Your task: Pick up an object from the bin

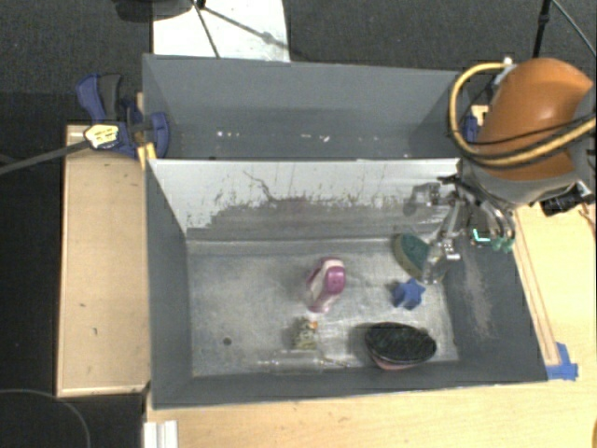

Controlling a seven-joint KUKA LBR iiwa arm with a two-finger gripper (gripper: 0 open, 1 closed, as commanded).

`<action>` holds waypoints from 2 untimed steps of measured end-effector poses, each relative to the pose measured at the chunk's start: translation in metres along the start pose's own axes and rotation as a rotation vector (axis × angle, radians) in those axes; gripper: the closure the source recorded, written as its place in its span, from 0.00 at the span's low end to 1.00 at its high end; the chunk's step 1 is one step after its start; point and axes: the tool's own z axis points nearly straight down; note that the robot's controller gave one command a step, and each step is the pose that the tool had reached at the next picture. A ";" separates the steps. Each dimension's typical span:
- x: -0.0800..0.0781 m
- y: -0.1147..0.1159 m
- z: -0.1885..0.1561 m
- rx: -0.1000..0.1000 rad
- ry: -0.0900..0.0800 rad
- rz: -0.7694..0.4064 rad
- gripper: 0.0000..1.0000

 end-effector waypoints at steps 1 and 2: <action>-0.009 -0.009 0.119 0.002 -0.014 -0.222 0.00; -0.006 -0.010 0.123 0.000 -0.006 -0.223 1.00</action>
Offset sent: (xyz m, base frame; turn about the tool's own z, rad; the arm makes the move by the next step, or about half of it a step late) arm 0.0049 -0.0107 -0.1347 -0.2227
